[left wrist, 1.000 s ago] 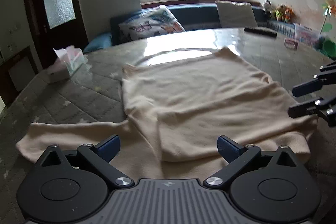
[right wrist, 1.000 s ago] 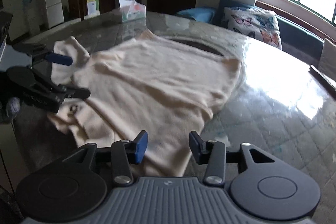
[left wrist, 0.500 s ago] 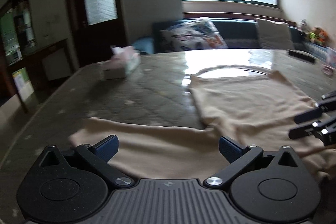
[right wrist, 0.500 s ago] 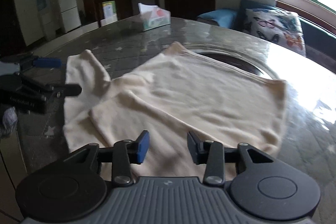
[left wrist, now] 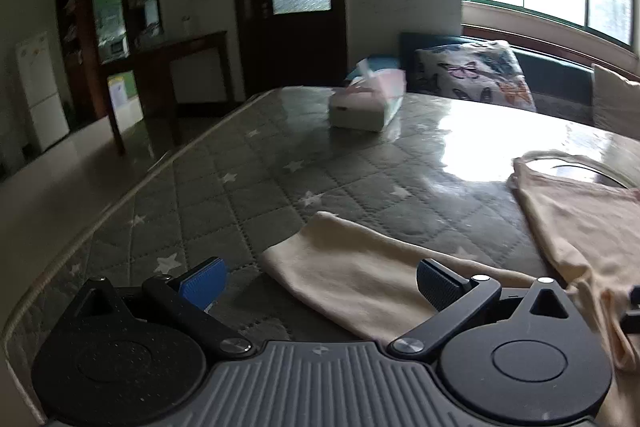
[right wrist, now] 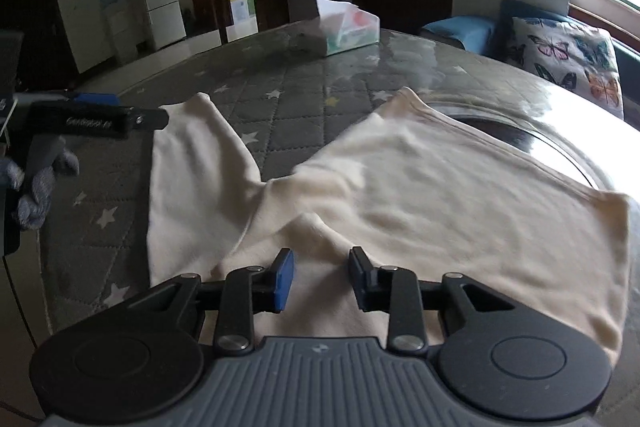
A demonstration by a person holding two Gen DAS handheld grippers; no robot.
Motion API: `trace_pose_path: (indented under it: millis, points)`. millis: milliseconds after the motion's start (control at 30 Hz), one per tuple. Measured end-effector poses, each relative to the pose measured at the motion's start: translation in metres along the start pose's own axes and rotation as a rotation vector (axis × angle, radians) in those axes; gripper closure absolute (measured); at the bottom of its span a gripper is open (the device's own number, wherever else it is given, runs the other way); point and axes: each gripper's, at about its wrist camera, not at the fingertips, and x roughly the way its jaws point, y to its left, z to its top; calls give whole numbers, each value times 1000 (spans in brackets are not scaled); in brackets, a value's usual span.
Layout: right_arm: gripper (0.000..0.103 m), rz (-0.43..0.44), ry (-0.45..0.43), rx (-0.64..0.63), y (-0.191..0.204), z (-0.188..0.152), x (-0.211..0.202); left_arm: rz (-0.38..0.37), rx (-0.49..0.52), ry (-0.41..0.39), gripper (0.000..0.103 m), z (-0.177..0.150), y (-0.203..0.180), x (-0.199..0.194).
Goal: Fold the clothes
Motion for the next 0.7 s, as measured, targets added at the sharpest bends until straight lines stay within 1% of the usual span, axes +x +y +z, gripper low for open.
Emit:
trace_pose_path:
  millis: [133,167,233,267,333,367,400,433,467,500,567,600,700]
  points:
    - [71,9,-12,3,1,1,-8,15,-60,30,3,5,9,14]
    - [71,8,-16,2,1,1,-12,22,-76,36,6,6,12,17]
    - [71,4,-27,-2,1,0,-20,37,-107,46,11,6,17,22]
    - [71,3,-33,-3,0,0,-24,45,-123,52,17,6,19,25]
    - [71,1,-42,-5,0,-2,-32,59,-148,66,23,5,24,30]
    - [71,-1,-45,-7,-1,-3,-36,61,-160,73,29,4,26,32]
    - [72,-3,-48,-10,-1,-4,-39,64,-171,79,32,3,28,35]
    - [71,-4,-52,-12,-1,-5,-43,66,-169,71,35,2,29,35]
    - [71,-6,-55,-14,-1,-7,-46,65,-161,63,46,2,29,34]
    - [71,-7,-58,-15,-1,-8,-49,59,-158,57,64,2,29,33]
    - [71,-11,-61,-13,-2,-11,-53,38,-168,50,85,5,30,31]
    - [71,-14,-64,-8,-2,-13,-56,29,-173,44,92,6,29,28]
    - [71,-25,-74,10,-6,-18,-66,-18,-144,-5,96,13,19,10]
